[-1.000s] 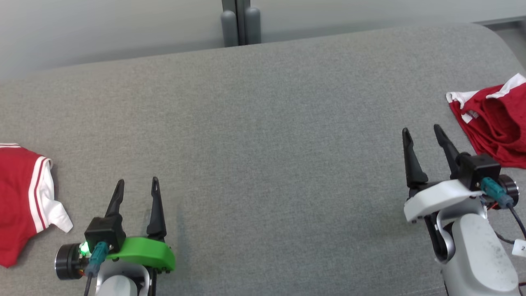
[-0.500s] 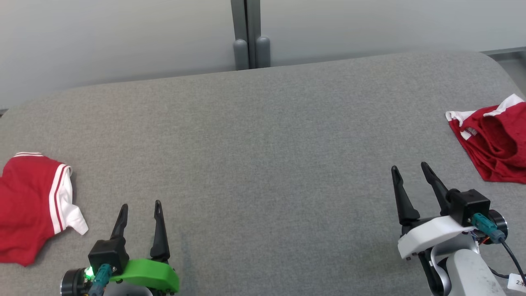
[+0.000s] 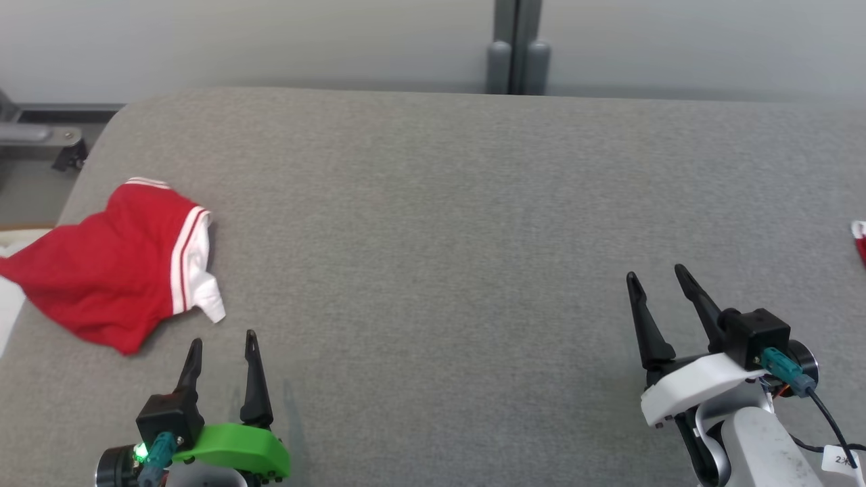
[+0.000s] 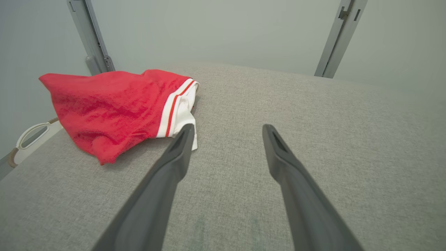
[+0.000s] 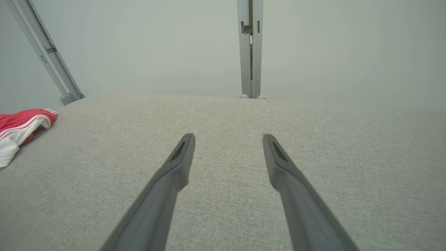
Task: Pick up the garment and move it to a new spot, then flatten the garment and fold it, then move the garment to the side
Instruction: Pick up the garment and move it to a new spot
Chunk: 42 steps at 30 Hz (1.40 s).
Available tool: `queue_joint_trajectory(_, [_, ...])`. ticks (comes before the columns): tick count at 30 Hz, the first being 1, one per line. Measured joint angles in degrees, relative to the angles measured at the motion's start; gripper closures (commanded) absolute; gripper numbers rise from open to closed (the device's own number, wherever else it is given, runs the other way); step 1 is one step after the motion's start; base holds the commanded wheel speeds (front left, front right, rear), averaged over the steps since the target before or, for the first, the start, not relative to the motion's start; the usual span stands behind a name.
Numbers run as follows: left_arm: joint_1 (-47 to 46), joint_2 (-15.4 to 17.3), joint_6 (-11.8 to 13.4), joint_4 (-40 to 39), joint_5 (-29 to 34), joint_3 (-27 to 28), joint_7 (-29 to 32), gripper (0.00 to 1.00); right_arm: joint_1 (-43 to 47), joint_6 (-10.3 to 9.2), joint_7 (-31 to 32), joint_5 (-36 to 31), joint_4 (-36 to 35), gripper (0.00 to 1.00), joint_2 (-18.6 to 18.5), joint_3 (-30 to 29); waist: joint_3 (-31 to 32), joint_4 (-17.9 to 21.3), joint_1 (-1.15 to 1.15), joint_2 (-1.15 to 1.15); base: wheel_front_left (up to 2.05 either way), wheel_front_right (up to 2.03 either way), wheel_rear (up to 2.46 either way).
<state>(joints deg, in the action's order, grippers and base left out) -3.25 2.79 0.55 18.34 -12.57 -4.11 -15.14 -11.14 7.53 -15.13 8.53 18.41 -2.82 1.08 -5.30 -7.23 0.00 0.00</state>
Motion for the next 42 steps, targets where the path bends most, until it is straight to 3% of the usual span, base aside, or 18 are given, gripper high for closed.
queue_joint_trajectory(10, [0.98, 0.04, 0.46, 0.86, -1.6, 2.35, 0.0, 0.0, -0.38, 0.0, 0.0, 0.38, 1.7, 0.0, 0.02, 1.91, -0.85, -11.78, 0.0, 0.0, 0.0, 0.0, 0.0])
queue_joint_trajectory(17, [1.75, 0.05, 0.68, 0.87, -2.79, 3.68, 0.01, 0.0, -1.59, 0.0, 0.0, -0.02, 2.07, 0.0, 0.09, 3.75, -1.91, -16.82, 0.0, 0.0, 0.0, 0.0, 0.0])
queue_joint_trajectory(24, [-3.92, 0.04, -2.76, 3.71, -6.09, 3.98, 0.01, 0.0, -4.03, 0.0, 0.0, -2.36, 0.93, 0.0, 0.1, 3.66, -5.06, -17.0, 0.0, 0.0, 0.0, 0.0, 0.0])
queue_joint_trajectory(31, [-16.07, 0.38, -6.41, 8.14, -3.79, 7.17, 0.01, 0.0, -8.0, 0.0, 0.0, -5.26, -1.23, 0.0, 0.08, 4.19, -10.92, -15.08, 0.0, 0.01, 0.0, 0.0, 0.0])
queue_joint_trajectory(42, [-34.89, 6.99, -7.92, 22.82, -4.38, 5.27, 0.02, 0.0, -12.41, 0.0, 0.0, -7.87, -4.2, 0.0, -0.01, 6.36, -19.79, -9.66, 0.0, 0.0, 0.0, 0.0, 0.0])
